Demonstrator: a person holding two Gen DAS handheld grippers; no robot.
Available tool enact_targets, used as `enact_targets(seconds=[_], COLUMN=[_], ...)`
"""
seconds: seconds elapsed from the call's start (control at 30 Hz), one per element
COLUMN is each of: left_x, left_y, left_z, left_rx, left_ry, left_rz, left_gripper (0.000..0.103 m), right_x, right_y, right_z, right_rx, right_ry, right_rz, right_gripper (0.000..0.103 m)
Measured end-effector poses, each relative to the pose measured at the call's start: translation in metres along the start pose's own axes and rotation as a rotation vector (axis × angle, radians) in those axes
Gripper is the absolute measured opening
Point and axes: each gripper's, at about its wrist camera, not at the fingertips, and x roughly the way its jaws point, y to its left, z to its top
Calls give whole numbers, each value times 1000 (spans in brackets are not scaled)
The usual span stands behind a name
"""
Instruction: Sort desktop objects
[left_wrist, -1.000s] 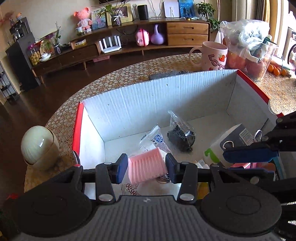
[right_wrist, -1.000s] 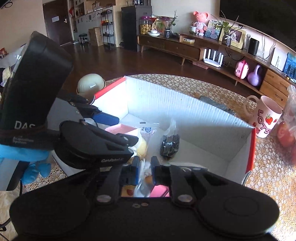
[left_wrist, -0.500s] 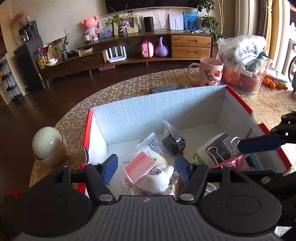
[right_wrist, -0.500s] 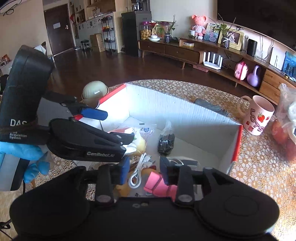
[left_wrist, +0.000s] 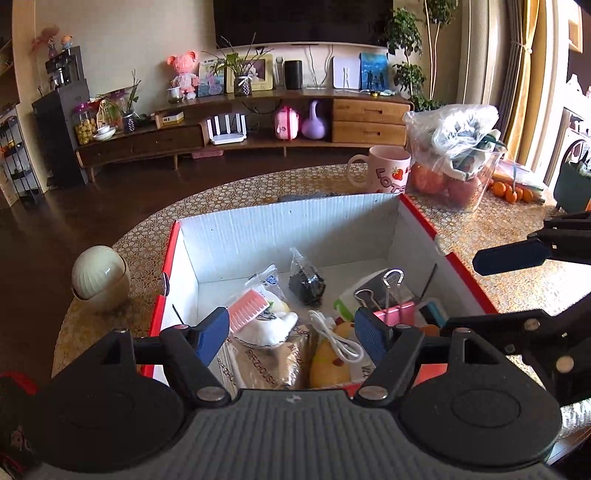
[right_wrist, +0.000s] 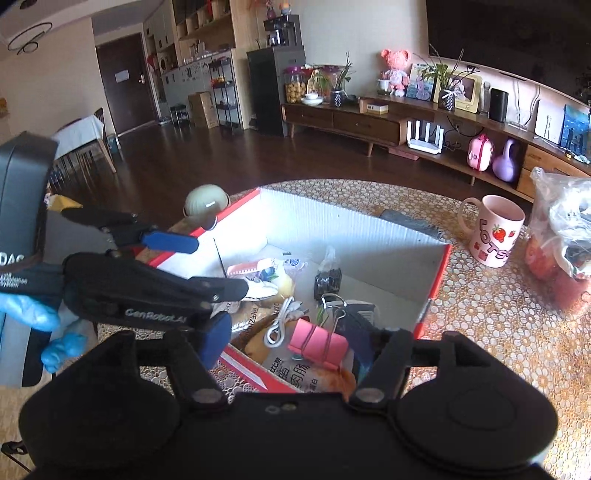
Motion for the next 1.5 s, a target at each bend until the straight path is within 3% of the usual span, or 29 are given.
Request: enact_targets(seconds=[0.17, 0.27, 0.53, 1.03, 1.5], left_x=[-17, -22, -32, -71, -73], left_y=[-10, -12, -21, -54, -71], left_z=[-6, -9, -20, -42, -65], left_rx=[-4, -23, -31, 11, 15], left_ry=[-37, -36, -27, -65, -18], left_rz=[5, 14, 2, 26, 36], left_gripper=[88, 103, 103, 103, 103], right_x=[-13, -21, -44, -72, -83], right_y=[-3, -6, -15, -15, -26], right_z=[-5, -11, -30, -57, -78], right_rx=[2, 3, 51, 57, 86], right_ry=[-26, -36, -71, -94, -92], right_rz=[2, 2, 0, 28, 18], right_gripper=[79, 85, 94, 94, 94])
